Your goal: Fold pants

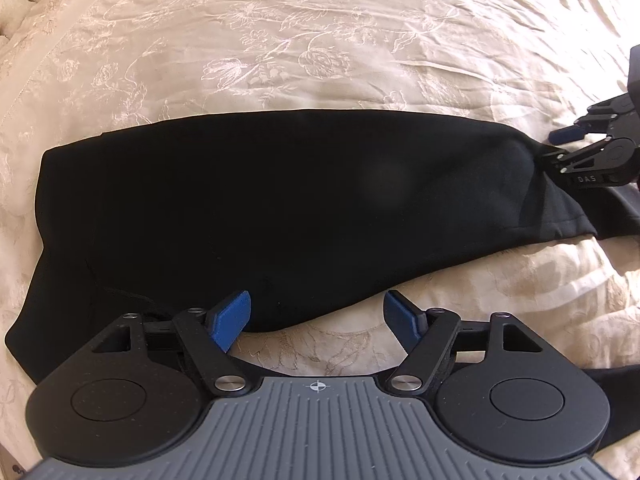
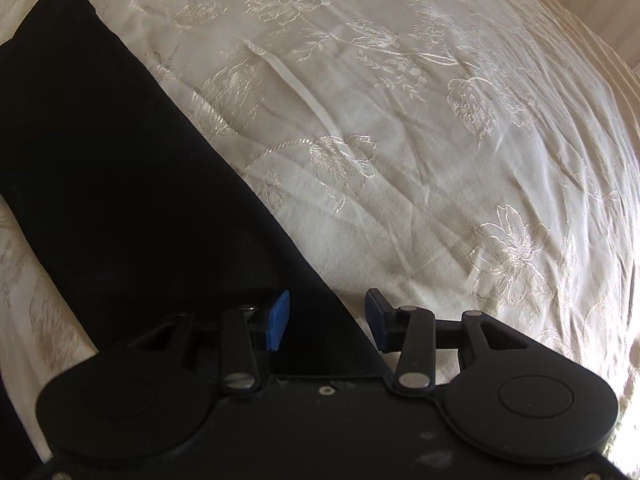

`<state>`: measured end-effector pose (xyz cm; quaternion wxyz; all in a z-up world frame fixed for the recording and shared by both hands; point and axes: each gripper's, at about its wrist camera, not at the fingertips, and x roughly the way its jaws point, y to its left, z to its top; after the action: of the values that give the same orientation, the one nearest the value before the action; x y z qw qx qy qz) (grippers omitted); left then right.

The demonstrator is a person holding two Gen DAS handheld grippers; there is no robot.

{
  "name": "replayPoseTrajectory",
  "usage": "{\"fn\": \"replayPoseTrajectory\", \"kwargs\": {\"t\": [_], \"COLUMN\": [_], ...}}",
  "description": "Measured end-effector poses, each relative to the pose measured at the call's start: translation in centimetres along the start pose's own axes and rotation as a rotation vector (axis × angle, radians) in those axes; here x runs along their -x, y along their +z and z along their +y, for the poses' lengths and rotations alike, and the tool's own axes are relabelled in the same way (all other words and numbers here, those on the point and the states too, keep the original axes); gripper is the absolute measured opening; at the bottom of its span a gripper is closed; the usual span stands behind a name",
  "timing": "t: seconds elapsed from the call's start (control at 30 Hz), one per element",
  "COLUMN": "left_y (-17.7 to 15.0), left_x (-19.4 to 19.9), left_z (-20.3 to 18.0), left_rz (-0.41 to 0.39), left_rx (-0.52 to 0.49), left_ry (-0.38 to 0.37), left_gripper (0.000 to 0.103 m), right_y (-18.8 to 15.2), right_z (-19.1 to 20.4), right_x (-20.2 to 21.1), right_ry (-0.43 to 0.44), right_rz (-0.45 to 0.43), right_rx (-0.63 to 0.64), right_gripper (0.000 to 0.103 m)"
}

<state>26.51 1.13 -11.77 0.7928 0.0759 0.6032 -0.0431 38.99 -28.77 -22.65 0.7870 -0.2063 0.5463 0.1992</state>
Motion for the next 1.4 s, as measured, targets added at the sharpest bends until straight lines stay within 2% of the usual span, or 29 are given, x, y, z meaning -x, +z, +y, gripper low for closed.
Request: {"fn": "replayPoseTrajectory", "kwargs": {"t": [0.03, 0.07, 0.1, 0.13, 0.2, 0.37, 0.47, 0.63, 0.77, 0.9, 1.07, 1.2, 1.23, 1.33, 1.4], "left_y": [0.0, 0.0, 0.0, 0.0, 0.2, 1.3, 2.3, 4.3, 5.6, 5.9, 5.1, 4.7, 4.7, 4.7, 4.6], "left_x": [0.0, -0.1, 0.0, 0.0, -0.1, 0.0, 0.2, -0.1, -1.7, -4.1, -5.4, -5.3, -5.3, -5.3, -5.1], "left_z": [0.1, 0.3, 0.4, 0.6, 0.9, 1.7, 1.9, 2.2, 2.2, 2.0, 1.8, 1.7, 1.7, 1.9, 2.2], "left_rz": [0.003, 0.007, 0.01, 0.012, 0.017, 0.014, 0.0, -0.002, 0.034, 0.105, 0.166, 0.17, 0.169, 0.182, 0.174], "left_rx": [0.004, 0.009, 0.014, 0.019, 0.024, 0.042, 0.05, 0.078, 0.09, 0.081, 0.085, 0.082, 0.08, 0.093, 0.106], "left_ry": [-0.001, -0.005, -0.009, -0.013, -0.019, -0.044, -0.068, -0.13, -0.156, -0.14, -0.119, -0.126, -0.124, -0.149, -0.175], "left_gripper": [0.073, 0.073, 0.073, 0.073, 0.073, 0.073, 0.073, 0.073, 0.073, 0.073, 0.073, 0.072, 0.069, 0.049, 0.015], "right_y": [0.0, 0.1, 0.1, 0.1, -0.1, -1.3, -2.7, -6.3, -8.9, -10.6, -11.1, -11.1, -11.0, -11.1, -11.1], "right_z": [-0.1, -0.4, -0.8, -1.1, -1.5, 0.3, 2.8, 8.2, 12.1, 14.5, 15.2, 14.9, 14.8, 14.8, 14.9], "right_x": [-0.2, -0.2, -0.2, -0.2, 0.6, 5.0, 8.4, 12.1, 12.6, 12.3, 12.1, 12.5, 12.6, 13.0, 13.2], "right_ry": [0.014, 0.034, 0.079, 0.116, 0.148, 0.112, 0.094, 0.096, 0.099, 0.084, 0.058, 0.05, 0.049, 0.042, 0.034], "right_rz": [0.002, 0.008, 0.018, 0.034, 0.024, -0.061, -0.1, -0.108, -0.084, -0.066, -0.077, -0.091, -0.093, -0.102, -0.107], "right_rx": [0.005, -0.005, -0.031, -0.062, -0.117, -0.132, -0.125, -0.12, -0.16, -0.226, -0.295, -0.326, -0.329, -0.34, -0.346], "right_gripper": [0.044, 0.036, 0.016, 0.006, 0.006, 0.006, 0.005, 0.006, 0.005, 0.005, 0.005, 0.005, 0.005, 0.005, 0.006]}}
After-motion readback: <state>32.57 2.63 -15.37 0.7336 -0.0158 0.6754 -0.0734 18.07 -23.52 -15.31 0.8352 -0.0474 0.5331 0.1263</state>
